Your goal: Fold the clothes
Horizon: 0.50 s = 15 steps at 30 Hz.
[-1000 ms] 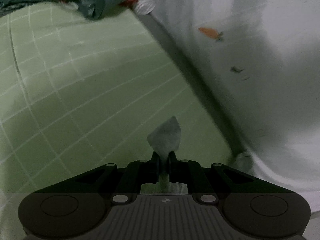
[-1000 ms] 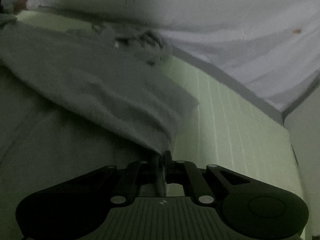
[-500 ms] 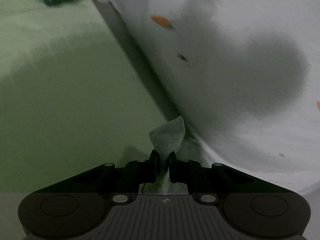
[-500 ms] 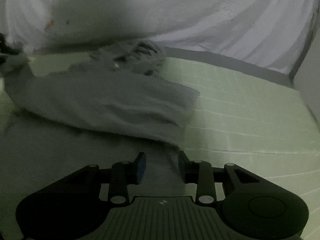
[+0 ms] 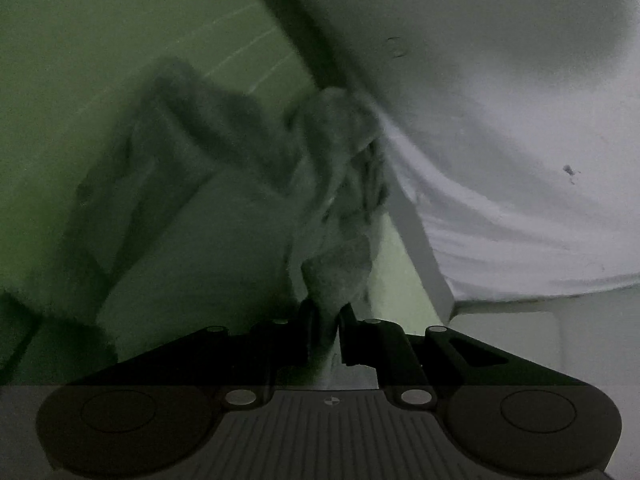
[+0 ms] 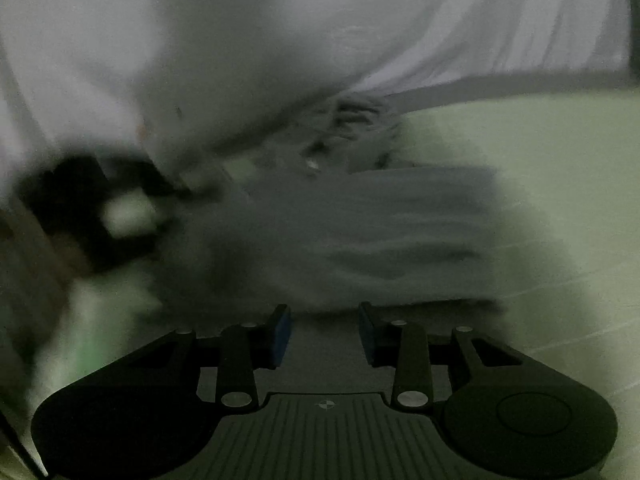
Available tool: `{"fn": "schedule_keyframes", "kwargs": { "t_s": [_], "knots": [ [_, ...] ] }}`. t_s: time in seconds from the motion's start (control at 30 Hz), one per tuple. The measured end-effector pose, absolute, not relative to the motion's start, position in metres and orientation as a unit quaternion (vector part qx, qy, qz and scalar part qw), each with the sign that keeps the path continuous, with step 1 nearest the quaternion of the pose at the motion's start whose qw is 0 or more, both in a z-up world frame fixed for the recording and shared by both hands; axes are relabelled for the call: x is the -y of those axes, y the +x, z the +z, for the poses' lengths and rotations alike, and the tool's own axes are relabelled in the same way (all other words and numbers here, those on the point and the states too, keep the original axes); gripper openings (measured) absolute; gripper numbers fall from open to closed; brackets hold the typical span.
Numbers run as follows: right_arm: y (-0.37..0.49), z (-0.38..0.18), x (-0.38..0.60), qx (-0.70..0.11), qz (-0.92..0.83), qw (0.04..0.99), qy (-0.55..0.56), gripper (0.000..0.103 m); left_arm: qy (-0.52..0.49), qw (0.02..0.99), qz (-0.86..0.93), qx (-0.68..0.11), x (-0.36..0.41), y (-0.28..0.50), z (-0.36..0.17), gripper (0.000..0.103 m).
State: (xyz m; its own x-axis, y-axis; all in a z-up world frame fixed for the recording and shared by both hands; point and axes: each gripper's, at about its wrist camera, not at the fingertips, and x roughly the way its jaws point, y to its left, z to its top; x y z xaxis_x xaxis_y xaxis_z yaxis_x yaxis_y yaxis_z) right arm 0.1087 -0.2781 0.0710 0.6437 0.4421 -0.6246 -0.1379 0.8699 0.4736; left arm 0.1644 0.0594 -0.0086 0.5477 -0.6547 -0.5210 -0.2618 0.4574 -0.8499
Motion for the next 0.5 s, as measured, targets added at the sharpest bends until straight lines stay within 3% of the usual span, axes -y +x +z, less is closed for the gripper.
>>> {"fn": "schedule_keyframes", "kwargs": {
  "t_s": [0.17, 0.43, 0.5],
  "knots": [
    [0.147, 0.061, 0.263, -0.395, 0.208, 0.863, 0.238, 0.052, -0.510, 0.720, -0.134, -0.452, -0.071, 0.154, -0.008, 0.014],
    [0.192, 0.020, 0.256, -0.420, 0.273, 0.766, 0.402, 0.057, -0.506, 0.728, -0.131, -0.444, -0.082, 0.152, -0.003, 0.014],
    [0.197, 0.020, 0.253, -0.417, 0.278, 0.765, 0.405, 0.047, -0.505, 0.730, -0.132, -0.442, -0.084, 0.152, -0.002, 0.014]
  ]
}}
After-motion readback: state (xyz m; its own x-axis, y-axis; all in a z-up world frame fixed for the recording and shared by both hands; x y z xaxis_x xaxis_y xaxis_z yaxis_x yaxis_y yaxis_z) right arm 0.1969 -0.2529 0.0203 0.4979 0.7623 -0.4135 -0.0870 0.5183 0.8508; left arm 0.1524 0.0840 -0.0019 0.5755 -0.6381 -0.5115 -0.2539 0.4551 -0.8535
